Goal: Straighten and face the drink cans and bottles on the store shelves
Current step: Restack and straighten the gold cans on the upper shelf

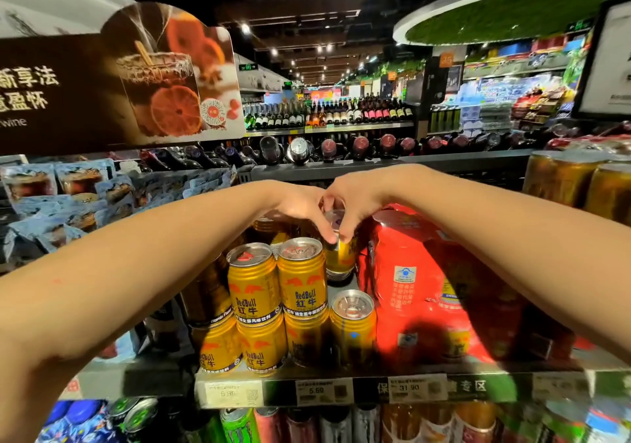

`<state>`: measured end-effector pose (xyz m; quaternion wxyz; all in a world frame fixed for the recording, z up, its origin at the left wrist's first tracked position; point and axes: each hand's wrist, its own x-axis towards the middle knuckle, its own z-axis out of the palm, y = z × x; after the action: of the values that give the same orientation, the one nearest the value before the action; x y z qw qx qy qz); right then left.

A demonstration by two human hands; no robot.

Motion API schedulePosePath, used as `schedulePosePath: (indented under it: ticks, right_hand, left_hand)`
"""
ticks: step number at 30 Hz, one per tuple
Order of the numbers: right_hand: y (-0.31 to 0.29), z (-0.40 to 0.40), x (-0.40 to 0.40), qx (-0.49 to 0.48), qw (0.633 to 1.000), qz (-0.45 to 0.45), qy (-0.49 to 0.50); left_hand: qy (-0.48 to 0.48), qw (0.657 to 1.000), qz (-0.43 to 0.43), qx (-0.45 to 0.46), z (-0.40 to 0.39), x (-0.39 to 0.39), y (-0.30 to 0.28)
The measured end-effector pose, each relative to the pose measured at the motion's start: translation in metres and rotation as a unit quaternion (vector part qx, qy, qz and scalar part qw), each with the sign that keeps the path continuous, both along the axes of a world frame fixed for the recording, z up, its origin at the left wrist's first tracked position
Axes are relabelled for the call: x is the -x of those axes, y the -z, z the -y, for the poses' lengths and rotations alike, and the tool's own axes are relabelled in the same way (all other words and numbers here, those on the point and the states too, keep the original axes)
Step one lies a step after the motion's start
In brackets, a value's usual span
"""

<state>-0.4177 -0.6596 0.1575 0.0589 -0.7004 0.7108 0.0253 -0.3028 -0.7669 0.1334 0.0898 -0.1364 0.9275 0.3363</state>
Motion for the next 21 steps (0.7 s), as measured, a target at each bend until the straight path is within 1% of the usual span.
schedulePosePath:
  ticks: [3,5,6,8,10,11,13,14,16,18,19,21]
  right_hand:
    - [-0.014,-0.011,0.004,0.067,0.997,0.026,0.001]
    - [-0.022,-0.016,0.009,0.11,0.992,0.053,0.001]
    - [-0.024,-0.02,0.011,0.129,0.99,0.065,0.0]
    - [-0.027,-0.026,0.014,0.17,0.982,0.081,0.0]
    - [-0.026,-0.032,0.018,0.213,0.971,0.112,0.004]
    - [-0.026,-0.035,0.02,0.231,0.963,0.135,0.009]
    - [-0.023,-0.042,0.023,0.271,0.946,0.175,0.018]
    - [-0.02,-0.046,0.023,0.297,0.936,0.188,0.019]
    - [-0.013,-0.052,0.021,0.347,0.915,0.204,0.02]
    - [-0.003,-0.057,0.016,0.372,0.904,0.211,0.019]
    - [0.001,-0.058,0.015,0.366,0.906,0.211,0.025]
    - [0.009,-0.061,0.011,0.319,0.922,0.215,0.035]
  left_hand:
    - [-0.022,0.999,0.01,0.04,0.001,-0.003,0.0]
    - [-0.025,0.999,-0.004,0.031,0.001,-0.003,0.003]
    - [-0.03,0.999,-0.019,0.011,0.0,-0.005,0.004]
    - [-0.062,0.994,-0.054,-0.067,0.002,-0.009,0.002]
    - [-0.093,0.973,-0.087,-0.191,0.006,-0.015,-0.001]
    - [-0.107,0.955,-0.107,-0.254,0.008,-0.018,-0.003]
    - [-0.138,0.908,-0.156,-0.365,0.008,-0.025,-0.008]
    - [-0.15,0.885,-0.174,-0.404,0.007,-0.029,-0.01]
    - [-0.164,0.857,-0.188,-0.451,0.004,-0.034,-0.014]
    - [-0.158,0.851,-0.198,-0.46,-0.001,-0.037,-0.016]
    - [-0.158,0.856,-0.208,-0.446,-0.005,-0.038,-0.017]
    - [-0.183,0.866,-0.247,-0.395,-0.012,-0.038,-0.017]
